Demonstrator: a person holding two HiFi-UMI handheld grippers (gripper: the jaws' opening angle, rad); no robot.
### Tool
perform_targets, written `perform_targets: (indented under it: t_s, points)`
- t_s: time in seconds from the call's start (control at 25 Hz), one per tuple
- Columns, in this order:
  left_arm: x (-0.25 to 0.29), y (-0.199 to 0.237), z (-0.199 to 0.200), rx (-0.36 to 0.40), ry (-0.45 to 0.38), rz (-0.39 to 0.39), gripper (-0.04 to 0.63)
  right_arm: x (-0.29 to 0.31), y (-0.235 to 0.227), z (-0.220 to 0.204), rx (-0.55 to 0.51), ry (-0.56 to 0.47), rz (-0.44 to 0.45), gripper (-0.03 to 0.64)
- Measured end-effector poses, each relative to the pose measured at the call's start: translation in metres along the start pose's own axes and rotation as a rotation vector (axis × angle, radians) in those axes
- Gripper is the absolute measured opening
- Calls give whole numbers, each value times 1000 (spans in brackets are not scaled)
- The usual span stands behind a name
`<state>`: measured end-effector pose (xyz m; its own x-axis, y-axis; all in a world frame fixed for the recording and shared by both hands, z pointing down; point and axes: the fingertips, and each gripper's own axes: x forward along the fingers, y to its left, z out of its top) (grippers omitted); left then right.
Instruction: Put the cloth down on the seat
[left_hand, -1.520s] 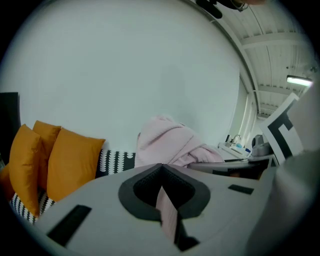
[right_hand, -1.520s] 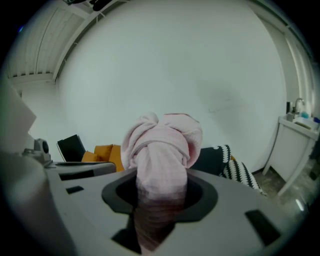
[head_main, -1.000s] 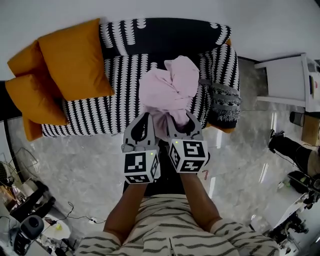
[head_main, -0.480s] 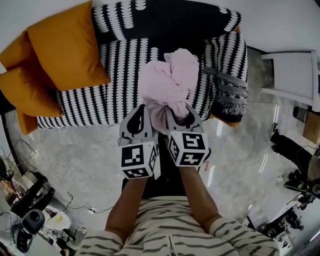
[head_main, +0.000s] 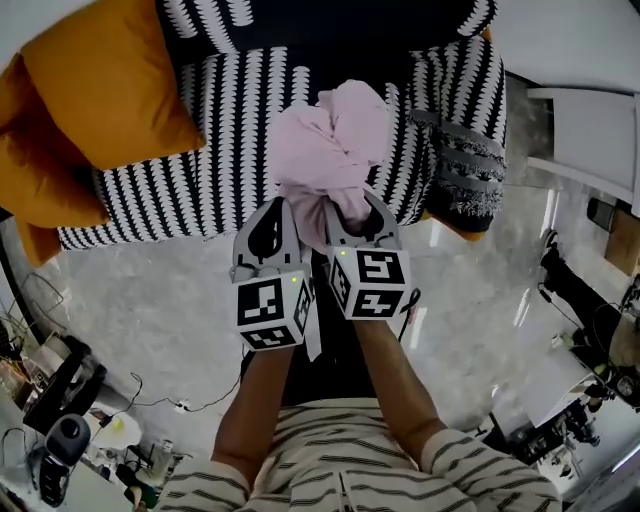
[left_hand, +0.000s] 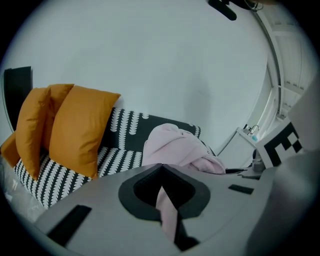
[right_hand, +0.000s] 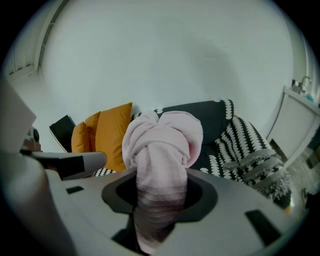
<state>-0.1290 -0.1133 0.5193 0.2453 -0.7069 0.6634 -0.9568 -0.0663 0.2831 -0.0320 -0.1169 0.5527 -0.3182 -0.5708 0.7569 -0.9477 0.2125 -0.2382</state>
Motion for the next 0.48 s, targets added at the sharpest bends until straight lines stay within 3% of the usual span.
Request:
perform_targets:
  t_s: [0.48]
  points:
    - [30, 15, -48, -23, 80, 34, 5, 38, -5, -28, -1, 49, 18, 176]
